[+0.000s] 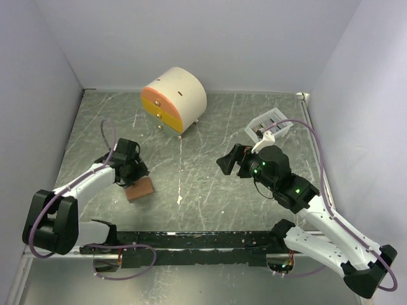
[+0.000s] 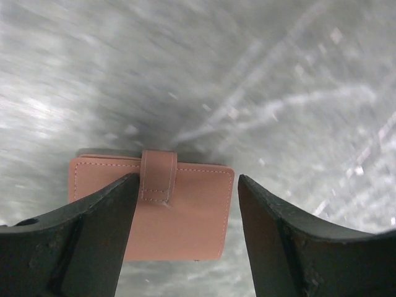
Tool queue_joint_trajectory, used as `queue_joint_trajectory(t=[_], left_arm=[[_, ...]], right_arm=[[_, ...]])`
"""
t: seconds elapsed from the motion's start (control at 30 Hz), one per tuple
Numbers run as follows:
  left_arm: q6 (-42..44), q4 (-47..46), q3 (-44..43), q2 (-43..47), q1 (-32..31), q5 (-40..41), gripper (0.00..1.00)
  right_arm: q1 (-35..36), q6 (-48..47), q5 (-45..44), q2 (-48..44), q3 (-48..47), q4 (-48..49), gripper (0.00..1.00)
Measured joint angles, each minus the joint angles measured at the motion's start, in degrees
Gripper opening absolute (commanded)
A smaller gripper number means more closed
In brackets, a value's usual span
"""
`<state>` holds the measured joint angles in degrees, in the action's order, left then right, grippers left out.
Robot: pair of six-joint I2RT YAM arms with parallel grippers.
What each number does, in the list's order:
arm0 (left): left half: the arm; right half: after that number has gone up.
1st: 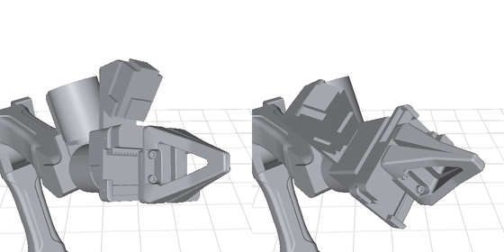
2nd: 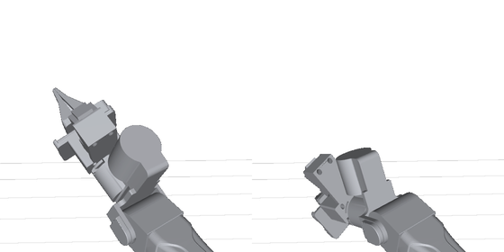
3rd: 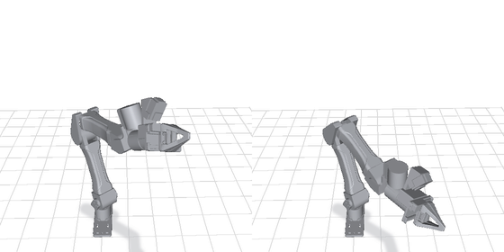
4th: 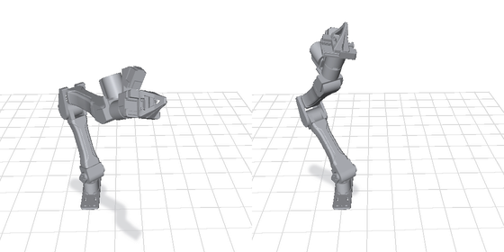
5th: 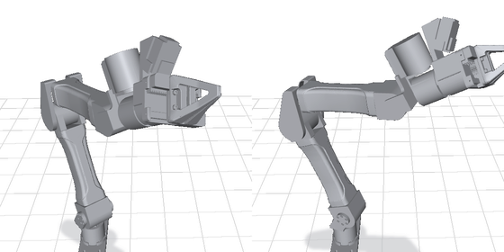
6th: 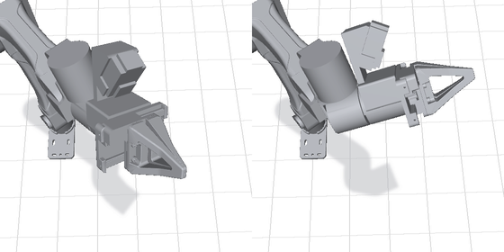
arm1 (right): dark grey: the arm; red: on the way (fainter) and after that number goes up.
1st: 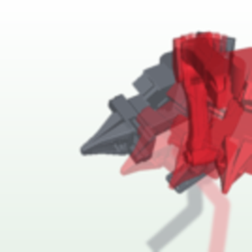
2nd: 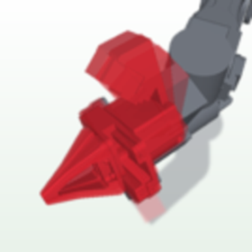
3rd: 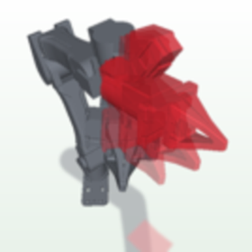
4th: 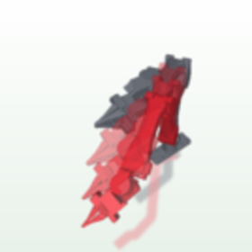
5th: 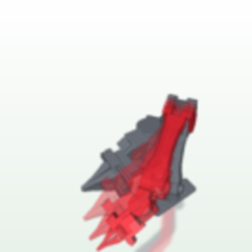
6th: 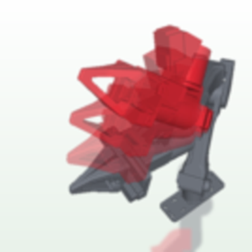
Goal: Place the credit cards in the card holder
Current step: Move the card holder to the center of the board, then pick up the card holder from the center of the board.
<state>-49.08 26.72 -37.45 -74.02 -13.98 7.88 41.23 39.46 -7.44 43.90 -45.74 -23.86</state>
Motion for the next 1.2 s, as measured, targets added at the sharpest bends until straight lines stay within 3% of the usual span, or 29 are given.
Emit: queue_joint_trajectory(t=[0.3, 0.53, 0.63, 0.77, 1.03, 1.2], left_arm=[[-1.31, -1.2, -0.57, 1.88, -15.17, -2.71, 0.69], [6.82, 3.34, -8.94, -0.02, -19.76, 1.51, 0.75], [6.6, 7.15, -12.5, -2.6, -22.4, 5.64, 0.74], [-0.17, 13.07, -11.98, -1.86, -23.37, 9.27, 0.65], [-19.21, 18.1, -2.64, 11.89, -23.32, 9.92, 0.59], [-28.17, 17.57, 4.24, 19.85, -23.32, 10.08, 0.6]], right_arm=[[0.0, -0.48, 0.92, 2.93, 0.0, -0.24, 0.94], [0.0, -1.03, 2.03, 0.81, 1.29, 1.46, 0.93], [0.0, -1.07, 1.66, 1.22, 1.27, 1.6, 0.93], [0.0, -1.25, 1.51, 3.04, 0.68, 1.31, 0.93], [0.0, -1.55, 1.68, 3.54, 0.66, 1.53, 0.92], [0.0, -1.49, 1.6, 3.61, 0.66, 1.44, 0.92]])
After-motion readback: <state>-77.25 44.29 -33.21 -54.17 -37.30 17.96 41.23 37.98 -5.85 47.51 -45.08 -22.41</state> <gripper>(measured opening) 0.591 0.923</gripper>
